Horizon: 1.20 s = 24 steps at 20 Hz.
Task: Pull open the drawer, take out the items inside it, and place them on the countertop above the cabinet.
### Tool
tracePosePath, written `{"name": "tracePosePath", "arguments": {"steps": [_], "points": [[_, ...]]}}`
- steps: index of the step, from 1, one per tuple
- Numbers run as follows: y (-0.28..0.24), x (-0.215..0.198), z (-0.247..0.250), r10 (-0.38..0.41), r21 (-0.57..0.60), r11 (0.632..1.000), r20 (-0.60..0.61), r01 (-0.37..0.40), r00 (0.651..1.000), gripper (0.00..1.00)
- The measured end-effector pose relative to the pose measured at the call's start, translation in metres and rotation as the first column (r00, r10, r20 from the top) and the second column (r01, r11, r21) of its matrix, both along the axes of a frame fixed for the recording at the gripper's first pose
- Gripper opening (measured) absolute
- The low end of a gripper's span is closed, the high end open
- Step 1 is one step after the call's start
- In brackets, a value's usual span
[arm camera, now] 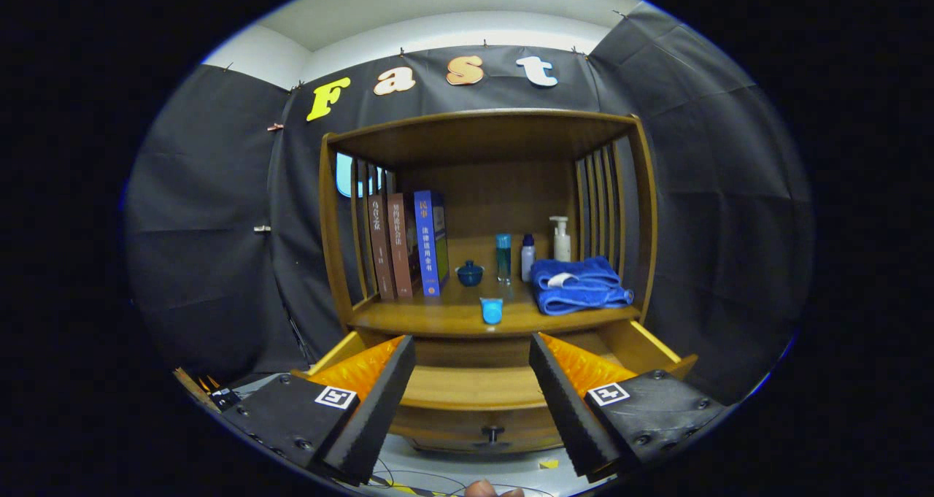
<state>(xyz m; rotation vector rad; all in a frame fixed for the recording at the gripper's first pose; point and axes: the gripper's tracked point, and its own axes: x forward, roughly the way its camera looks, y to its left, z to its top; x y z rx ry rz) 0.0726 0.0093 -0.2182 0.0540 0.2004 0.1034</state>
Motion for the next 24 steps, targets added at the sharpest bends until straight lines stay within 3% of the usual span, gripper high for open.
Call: {"name": "tracePosePath", "arguments": {"steps": [9,20,24], "points": [[-0.024,-0.017,-0.117,-0.063,-0.008,0.998,-0.127,0.062,0.99,0.99],[-0.008,0.012,-0.15,-0.036,-0.071,0.997,-0.134,0.026,0.99,1.0],[-0.009,0.013,-0.149,-0.06,-0.085,0.995,-0.108,0.051,0.992,0.99]]}}
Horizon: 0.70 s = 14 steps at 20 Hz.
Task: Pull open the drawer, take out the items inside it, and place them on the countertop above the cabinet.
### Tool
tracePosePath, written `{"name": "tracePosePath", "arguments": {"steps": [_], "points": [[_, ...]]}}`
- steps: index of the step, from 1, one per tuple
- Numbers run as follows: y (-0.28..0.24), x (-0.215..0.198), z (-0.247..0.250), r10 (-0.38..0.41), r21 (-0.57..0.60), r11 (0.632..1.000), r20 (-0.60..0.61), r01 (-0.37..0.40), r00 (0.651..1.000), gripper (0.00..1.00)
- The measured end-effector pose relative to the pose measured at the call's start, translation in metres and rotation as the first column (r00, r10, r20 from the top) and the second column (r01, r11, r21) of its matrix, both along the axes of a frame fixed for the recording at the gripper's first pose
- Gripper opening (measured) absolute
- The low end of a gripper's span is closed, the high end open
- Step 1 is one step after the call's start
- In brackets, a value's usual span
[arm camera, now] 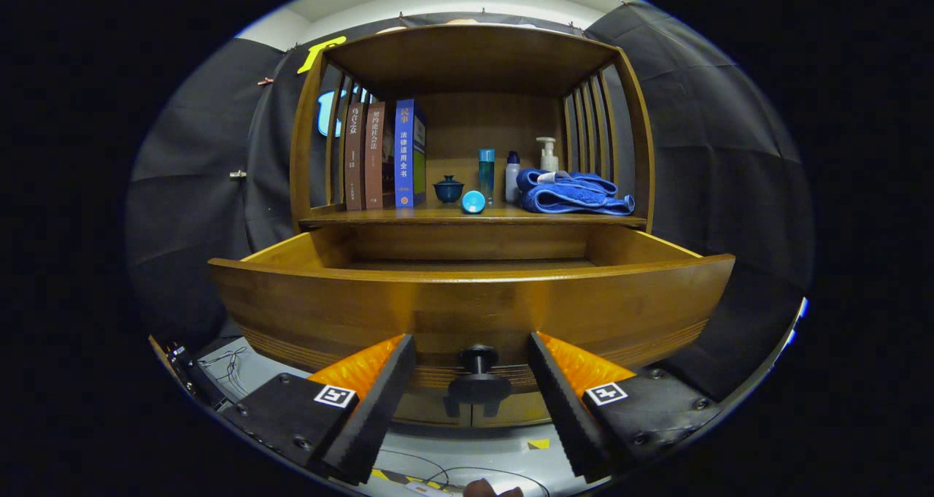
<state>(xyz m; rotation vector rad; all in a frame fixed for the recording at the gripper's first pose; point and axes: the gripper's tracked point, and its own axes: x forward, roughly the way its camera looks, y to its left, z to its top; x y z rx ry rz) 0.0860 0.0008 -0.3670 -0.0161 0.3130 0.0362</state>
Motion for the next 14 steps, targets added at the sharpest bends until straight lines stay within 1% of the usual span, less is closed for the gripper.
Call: {"name": "tracePosePath", "arguments": {"steps": [3,7,14], "points": [[0.0,0.001,0.002,-0.002,0.006,1.0,-0.002,0.002,1.0,0.99],[0.002,0.015,0.006,-0.002,-0.003,1.0,0.004,0.002,1.0,0.99],[0.005,0.061,0.0,0.001,-0.015,1.0,-0.005,-0.001,1.0,1.0]]}}
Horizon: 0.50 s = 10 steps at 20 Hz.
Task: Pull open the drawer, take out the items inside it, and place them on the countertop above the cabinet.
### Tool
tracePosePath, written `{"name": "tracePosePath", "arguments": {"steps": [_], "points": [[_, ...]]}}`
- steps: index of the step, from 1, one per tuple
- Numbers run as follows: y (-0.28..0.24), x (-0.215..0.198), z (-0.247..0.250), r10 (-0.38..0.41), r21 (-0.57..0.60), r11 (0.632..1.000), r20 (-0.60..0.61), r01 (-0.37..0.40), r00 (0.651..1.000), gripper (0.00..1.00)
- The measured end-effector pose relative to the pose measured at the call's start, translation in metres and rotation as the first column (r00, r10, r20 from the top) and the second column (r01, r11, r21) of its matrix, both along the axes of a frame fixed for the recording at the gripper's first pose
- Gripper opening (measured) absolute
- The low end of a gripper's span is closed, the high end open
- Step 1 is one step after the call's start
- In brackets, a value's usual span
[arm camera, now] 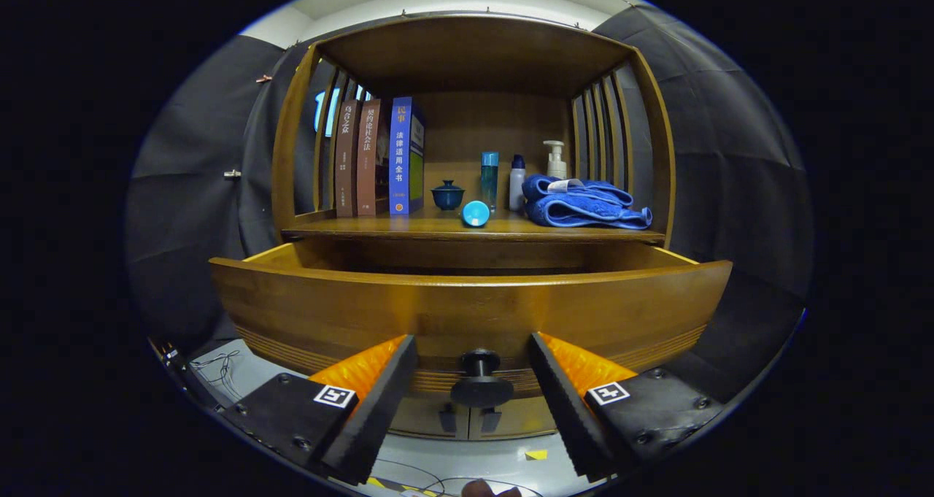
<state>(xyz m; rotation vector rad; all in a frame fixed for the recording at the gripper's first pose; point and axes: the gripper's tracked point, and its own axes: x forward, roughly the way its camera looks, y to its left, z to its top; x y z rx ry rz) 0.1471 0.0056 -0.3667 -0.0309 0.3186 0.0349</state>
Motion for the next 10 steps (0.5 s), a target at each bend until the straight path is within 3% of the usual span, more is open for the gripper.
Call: {"name": "tracePosePath", "arguments": {"steps": [10], "points": [[0.005,0.059,-0.011,-0.013,-0.038,0.999,0.011,0.013,1.0,1.0]]}}
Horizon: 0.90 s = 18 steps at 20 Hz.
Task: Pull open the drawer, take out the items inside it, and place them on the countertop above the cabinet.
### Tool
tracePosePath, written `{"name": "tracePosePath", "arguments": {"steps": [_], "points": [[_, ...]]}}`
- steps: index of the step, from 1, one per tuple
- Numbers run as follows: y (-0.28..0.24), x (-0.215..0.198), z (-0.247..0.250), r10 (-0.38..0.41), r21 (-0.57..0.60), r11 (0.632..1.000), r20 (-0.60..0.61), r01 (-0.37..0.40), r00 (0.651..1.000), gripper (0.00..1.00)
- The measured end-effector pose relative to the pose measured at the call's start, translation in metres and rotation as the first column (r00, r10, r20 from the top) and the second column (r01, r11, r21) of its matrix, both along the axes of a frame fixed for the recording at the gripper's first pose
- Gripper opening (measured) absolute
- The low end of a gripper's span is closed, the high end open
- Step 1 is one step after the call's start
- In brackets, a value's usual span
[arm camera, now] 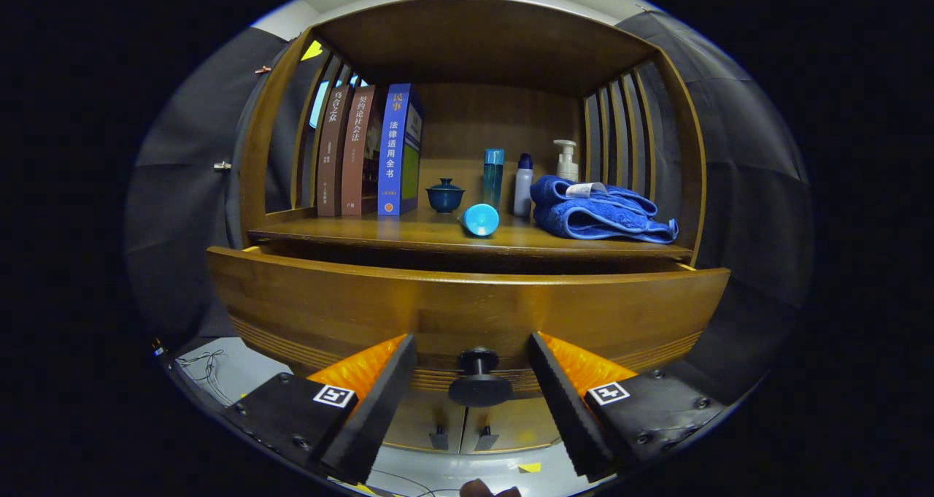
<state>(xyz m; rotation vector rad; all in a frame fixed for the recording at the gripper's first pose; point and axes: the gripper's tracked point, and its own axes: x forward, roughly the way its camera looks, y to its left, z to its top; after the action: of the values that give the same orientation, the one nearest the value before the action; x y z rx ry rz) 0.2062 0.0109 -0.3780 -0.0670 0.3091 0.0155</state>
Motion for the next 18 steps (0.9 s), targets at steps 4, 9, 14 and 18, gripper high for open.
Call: {"name": "tracePosePath", "arguments": {"steps": [4,9,14,18], "points": [[0.002,0.018,-0.001,-0.003,0.0,1.0,-0.016,0.003,1.0,1.0],[0.004,0.04,-0.004,-0.01,0.004,1.0,-0.032,0.01,0.999,1.0],[0.004,0.043,-0.007,-0.005,-0.007,1.0,-0.034,0.004,0.999,0.99],[0.007,0.042,0.011,0.01,-0.017,1.0,-0.011,-0.01,1.0,1.0]]}}
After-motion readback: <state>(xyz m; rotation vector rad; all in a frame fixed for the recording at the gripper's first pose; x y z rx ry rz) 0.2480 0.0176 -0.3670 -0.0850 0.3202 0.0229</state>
